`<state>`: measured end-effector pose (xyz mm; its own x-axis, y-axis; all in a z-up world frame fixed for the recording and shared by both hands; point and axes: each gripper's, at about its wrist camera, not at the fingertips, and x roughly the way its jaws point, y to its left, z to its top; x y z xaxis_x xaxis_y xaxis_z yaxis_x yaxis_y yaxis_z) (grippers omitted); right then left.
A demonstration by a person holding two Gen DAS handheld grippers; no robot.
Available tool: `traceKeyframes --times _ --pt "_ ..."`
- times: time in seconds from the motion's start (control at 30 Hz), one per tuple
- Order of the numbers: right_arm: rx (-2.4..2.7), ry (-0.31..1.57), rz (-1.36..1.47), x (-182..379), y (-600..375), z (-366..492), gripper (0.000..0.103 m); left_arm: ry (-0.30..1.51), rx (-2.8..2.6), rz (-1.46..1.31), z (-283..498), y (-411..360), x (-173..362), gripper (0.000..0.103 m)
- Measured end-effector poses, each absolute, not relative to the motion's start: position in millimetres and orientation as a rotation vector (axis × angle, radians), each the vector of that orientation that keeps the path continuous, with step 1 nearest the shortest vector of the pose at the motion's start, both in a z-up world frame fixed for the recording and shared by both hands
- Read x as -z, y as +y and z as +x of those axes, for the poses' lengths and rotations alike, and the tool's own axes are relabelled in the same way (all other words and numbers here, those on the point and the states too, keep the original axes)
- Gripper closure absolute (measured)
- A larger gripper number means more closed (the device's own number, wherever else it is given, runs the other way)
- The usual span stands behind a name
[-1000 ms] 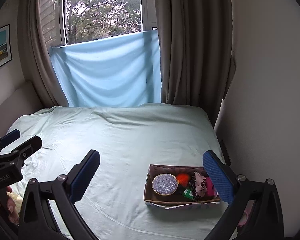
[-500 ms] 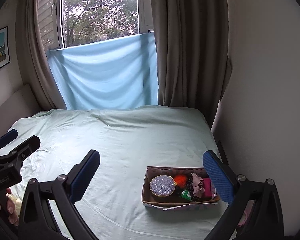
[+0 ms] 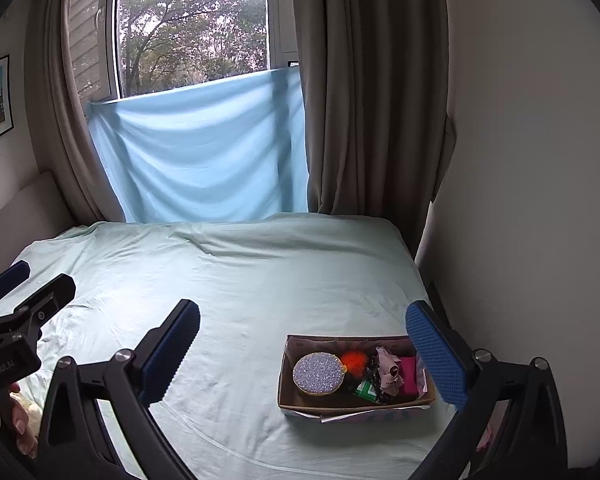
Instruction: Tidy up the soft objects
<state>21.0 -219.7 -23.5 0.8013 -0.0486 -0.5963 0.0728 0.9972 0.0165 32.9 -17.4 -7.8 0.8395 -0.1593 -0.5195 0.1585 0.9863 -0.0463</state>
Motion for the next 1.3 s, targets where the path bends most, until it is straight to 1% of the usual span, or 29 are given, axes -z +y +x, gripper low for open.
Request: traceKeyframes --times 1.3 --pt "0.101 0.612 0.035 16.4 -220.6 18.8 0.001 0.543 0.132 -0.002 31.1 -22.1 8.8 0.000"
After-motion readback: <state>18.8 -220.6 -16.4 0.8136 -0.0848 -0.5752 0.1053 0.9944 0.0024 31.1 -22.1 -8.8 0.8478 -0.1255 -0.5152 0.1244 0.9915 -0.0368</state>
